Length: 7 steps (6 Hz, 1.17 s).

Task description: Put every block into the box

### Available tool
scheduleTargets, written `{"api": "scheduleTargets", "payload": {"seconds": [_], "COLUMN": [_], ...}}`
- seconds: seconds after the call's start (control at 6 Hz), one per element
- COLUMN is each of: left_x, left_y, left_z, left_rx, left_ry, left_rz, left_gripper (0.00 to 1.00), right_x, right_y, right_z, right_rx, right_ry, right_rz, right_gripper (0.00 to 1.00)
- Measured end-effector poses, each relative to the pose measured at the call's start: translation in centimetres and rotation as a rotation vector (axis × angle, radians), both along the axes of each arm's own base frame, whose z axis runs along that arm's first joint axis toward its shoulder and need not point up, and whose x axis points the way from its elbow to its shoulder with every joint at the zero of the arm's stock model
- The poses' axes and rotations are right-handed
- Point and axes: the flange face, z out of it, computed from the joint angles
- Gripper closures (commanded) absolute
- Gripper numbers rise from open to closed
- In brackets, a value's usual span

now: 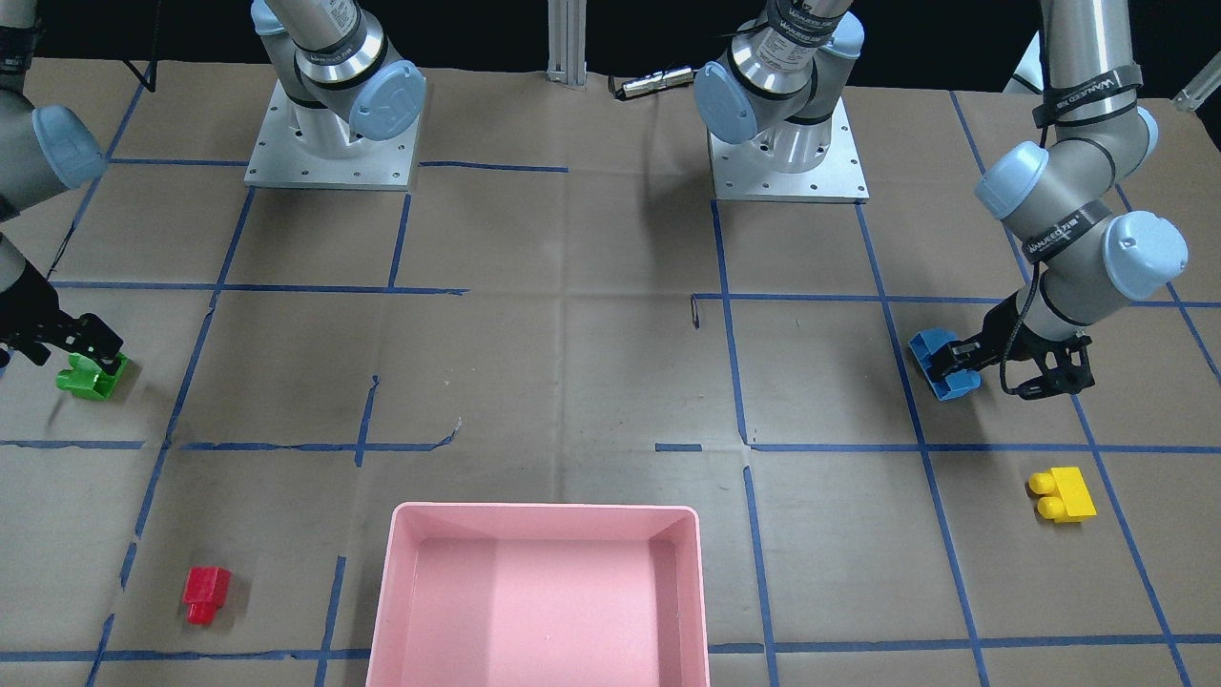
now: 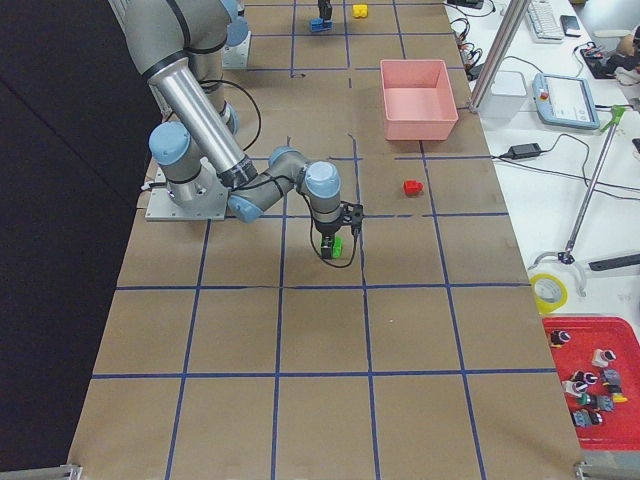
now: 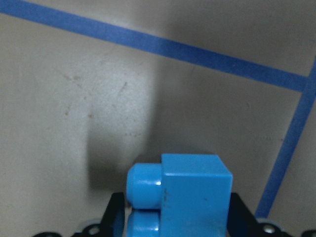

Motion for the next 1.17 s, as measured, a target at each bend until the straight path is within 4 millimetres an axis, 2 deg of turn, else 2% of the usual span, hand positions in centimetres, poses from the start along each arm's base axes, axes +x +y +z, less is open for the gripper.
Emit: {"api": "scheduleTargets", "payload": {"seconds": [0.17,0.33,0.5,0.67,0.83,1.0,1.17], "left_x": [0.0,0.7,1.8,2.5,2.0,0.1,-3.2], "left_y": [-0.2,-1.2,-3.4,-6.0,-8.7,-11.2,-13.9], "left_z": [0.6,2.4,6.4,11.9,17.7,22.4,25.3], "left_rx": [0.004,0.006,0.021,0.032,0.022,-0.007,-0.041], "left_ry": [0.003,0.004,0.015,0.022,0.016,0.002,-0.014], "left_rz": [-0.006,-0.011,-0.021,-0.045,-0.088,-0.156,-0.242], "left_gripper": [0.94,0.94,0.95,0.95,0.95,0.95,0.95], "right_x": [-0.1,-0.2,-0.3,-0.3,-0.3,-0.4,-0.5], "right_y": [-0.1,-0.2,-0.2,-0.2,-0.2,-0.2,-0.2], "right_z": [-0.6,-1.2,-1.5,-1.4,-1.3,-1.0,-0.8], "right_rx": [0.004,0.004,0.004,0.005,0.007,0.007,0.010], "right_ry": [-0.003,-0.003,-0.003,-0.002,-0.002,0.003,0.007], "right_rz": [0.000,-0.001,-0.001,-0.003,-0.004,-0.003,-0.002], "right_gripper": [0.01,0.03,0.24,0.44,0.65,0.80,0.92]}}
